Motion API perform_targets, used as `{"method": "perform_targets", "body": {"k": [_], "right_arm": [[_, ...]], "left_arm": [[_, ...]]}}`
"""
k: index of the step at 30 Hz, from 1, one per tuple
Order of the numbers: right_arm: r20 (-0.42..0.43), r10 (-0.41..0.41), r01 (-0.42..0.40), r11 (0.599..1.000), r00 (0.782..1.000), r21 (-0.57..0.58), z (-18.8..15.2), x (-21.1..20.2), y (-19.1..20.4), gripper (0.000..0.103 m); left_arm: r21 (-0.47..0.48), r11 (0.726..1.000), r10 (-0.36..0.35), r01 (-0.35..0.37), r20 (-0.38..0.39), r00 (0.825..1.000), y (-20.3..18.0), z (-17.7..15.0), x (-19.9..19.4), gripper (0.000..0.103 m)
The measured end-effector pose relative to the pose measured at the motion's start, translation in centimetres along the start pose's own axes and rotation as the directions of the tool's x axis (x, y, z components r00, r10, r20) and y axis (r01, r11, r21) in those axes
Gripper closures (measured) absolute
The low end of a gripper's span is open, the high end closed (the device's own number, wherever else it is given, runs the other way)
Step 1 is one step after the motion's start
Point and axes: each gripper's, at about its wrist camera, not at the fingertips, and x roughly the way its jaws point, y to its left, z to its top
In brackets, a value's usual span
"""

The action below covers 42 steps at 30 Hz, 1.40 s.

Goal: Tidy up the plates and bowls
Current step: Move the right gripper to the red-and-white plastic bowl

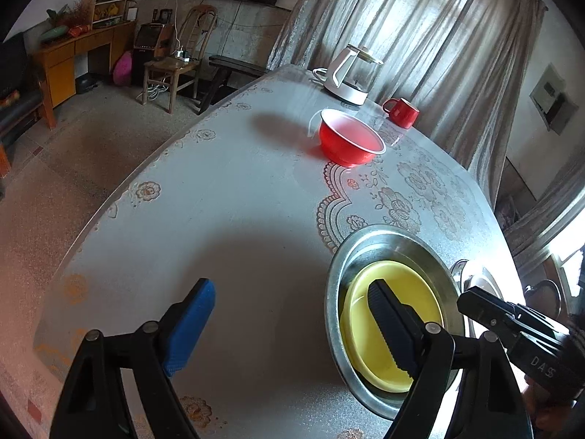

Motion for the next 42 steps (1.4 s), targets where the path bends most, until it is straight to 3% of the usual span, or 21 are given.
{"method": "perform_targets", "body": {"k": [10, 14, 23, 31, 38, 42], "right_arm": [[-0.024, 0.06, -0.059, 0.997, 0.998, 0.041, 1.8, 0.3, -1.6, 0.08], [-0.025, 0.03, -0.03, 0.999, 0.999, 0.015, 3.1, 0.4, -2.3, 0.079], [-0.033, 0.024, -0.022, 0.997, 0.999, 0.075, 6.7, 1.5, -5.9, 0.076], [-0.034, 0.035, -0.032, 0.995, 0.999, 0.092, 9.6, 2.9, -8.2, 0.073], [-0.043, 0.062, -0.053, 0.982, 0.997, 0.178, 12.7, 5.7, -10.7, 0.07], [-0.063, 0.075, -0.06, 0.975, 0.995, 0.214, 13.9, 7.6, -11.6, 0.07]], "left_arm": [[0.016, 1.0, 0.017, -0.017, 0.003, 1.0, -0.1, 2.1, 0.6, 0.013], [0.043, 0.998, 0.036, -0.036, 0.0, 0.999, -0.4, 2.8, 1.1, 0.013], [0.044, 0.998, 0.043, -0.042, -0.034, 0.998, -0.3, 5.1, 3.1, 0.013], [0.061, 0.998, 0.027, -0.024, -0.038, 0.999, -1.2, 8.1, 4.8, 0.012], [0.068, 0.998, 0.022, -0.019, -0.037, 0.999, -2.7, 11.7, 7.3, 0.012], [0.068, 0.996, 0.06, -0.058, -0.038, 0.997, -3.4, 13.5, 9.2, 0.012]]}}
